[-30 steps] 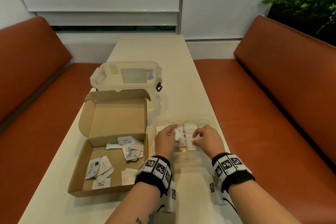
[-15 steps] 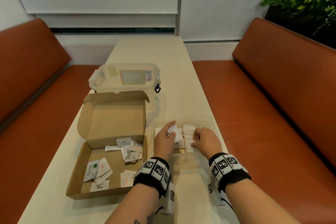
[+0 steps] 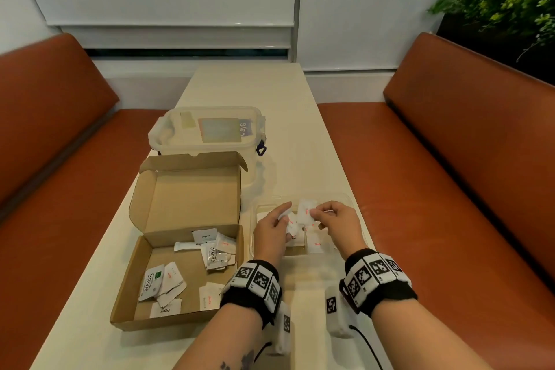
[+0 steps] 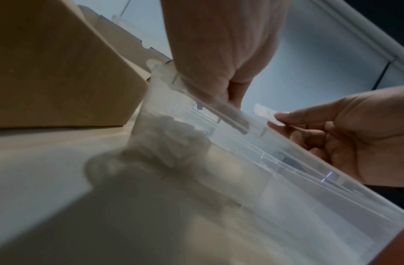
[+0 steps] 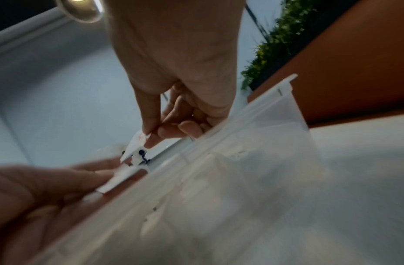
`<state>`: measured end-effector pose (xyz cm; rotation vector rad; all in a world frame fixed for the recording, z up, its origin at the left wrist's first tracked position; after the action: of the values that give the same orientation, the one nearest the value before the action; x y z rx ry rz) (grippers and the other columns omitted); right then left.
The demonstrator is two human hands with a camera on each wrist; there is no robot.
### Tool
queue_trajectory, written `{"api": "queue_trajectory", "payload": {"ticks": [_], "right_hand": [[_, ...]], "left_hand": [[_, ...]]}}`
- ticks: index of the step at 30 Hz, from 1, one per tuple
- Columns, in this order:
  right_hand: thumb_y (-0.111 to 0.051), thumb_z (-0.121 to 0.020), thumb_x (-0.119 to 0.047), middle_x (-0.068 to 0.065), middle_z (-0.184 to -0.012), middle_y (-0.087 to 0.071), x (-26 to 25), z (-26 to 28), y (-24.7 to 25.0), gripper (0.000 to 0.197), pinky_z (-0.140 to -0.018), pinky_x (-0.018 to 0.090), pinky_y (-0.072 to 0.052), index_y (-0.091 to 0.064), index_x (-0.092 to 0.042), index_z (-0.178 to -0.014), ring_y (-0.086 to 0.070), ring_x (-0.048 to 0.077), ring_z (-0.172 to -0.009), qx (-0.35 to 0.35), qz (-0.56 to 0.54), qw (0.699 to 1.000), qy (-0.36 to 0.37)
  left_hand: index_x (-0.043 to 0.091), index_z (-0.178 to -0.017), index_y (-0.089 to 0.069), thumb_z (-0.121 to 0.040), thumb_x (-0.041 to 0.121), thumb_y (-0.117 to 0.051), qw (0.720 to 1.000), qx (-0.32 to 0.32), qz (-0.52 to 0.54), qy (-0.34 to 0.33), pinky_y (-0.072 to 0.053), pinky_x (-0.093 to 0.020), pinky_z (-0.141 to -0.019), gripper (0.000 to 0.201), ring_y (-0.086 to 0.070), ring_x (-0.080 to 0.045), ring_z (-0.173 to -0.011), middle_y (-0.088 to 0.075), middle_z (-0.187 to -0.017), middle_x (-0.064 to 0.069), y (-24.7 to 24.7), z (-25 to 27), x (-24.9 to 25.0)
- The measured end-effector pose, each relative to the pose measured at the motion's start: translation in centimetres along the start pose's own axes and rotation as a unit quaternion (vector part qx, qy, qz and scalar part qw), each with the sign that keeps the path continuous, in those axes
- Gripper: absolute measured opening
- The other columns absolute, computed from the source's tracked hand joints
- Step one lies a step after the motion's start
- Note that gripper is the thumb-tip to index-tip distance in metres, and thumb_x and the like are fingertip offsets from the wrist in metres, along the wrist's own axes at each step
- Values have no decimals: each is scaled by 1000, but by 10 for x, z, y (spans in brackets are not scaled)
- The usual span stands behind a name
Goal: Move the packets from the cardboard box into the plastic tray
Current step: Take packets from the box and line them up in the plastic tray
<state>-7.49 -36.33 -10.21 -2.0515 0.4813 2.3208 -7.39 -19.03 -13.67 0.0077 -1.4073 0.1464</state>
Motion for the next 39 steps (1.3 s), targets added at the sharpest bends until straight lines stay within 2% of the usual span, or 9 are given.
{"api": "queue_trajectory", "payload": {"ticks": [4,8,11,14,18,20,25,31,39], "right_hand": [[-71,-81,-14,0,-71,-66,3,1,3,12,-48,11,-39,-64,-14,-71,-53,10,-58,26,-66,997,-13],[-71,-81,-14,-3,-70,-65,7,4,-2,12,-49,10,-40,-64,-14,-72,-53,8,-60,14,-61,998,-17],[-72,-81,-15,-3,-80,-63,-4,4,-4,9,-63,15,-43,-65,-14,-87,-57,9,-74,-8,-9,1000,14],[-72,-82,-21,-4,-91,-64,-24,0,-10,29,-69,16,-43,-64,-25,-110,-56,8,-75,-63,88,992,68],[-69,-81,-13,-4,-77,-67,-34,0,-20,10,-58,7,-38,-72,-23,-83,-52,-1,-63,-125,189,970,90],[-71,-79,-11,-2,-69,-63,-29,0,-13,10,-57,9,-39,-69,-20,-75,-53,4,-62,-108,185,974,73],[-75,-76,-13,-4,-67,-61,-7,2,14,11,-56,17,-40,-66,-18,-73,-55,8,-63,-42,217,975,24],[-76,-74,-18,-8,-70,-59,2,7,16,7,-51,17,-32,-69,-19,-71,-53,10,-69,-34,330,943,24],[-77,-69,-18,-10,-63,-61,11,4,1,22,-56,21,-39,-60,-25,-57,-57,10,-66,-67,360,931,10]], "left_hand": [[28,-94,-70,-91,20,-61,1000,-21,7,6,-58,-29,-77,13,-66,-14,-94,-69,-99,0,-7,1,1],[20,-96,-73,-84,22,-70,998,-31,-54,-10,-57,-43,-81,13,-68,-29,-86,-72,-89,-9,-9,3,4],[24,-88,-73,-85,20,-69,994,-35,-104,-30,-54,-26,-68,7,-65,-16,-74,-72,-80,2,-8,2,8],[22,-94,-72,-85,22,-68,984,-56,-164,-31,-44,-14,-57,9,-59,-4,-70,-66,-80,10,-11,1,9],[23,-90,-72,-85,18,-68,980,-63,-187,-24,-51,-25,-64,8,-61,-11,-74,-67,-81,4,-13,0,9],[23,-94,-72,-86,15,-66,983,-43,-175,-15,-55,-36,-79,13,-63,-18,-87,-70,-93,-1,-8,0,7],[13,-112,-69,-90,11,-60,990,13,-141,-9,-47,-39,-99,24,-59,-20,-108,-67,-110,-3,6,-3,3],[12,-117,-66,-92,6,-56,995,30,-97,6,-46,-42,-102,28,-58,-23,-114,-65,-118,-8,11,-4,-2],[14,-115,-67,-91,5,-56,994,27,-104,6,-47,-42,-101,28,-59,-23,-112,-65,-118,-8,11,-4,-2]]}}
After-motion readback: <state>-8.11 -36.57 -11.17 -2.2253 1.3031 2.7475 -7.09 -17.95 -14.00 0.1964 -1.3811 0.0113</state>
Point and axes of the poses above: each hand's wrist, its own z-axis away from the middle knuckle, its own y-axis out of the back of the hand, x = y × z, the point moved 10 cm from there along -z, towards the middle knuckle
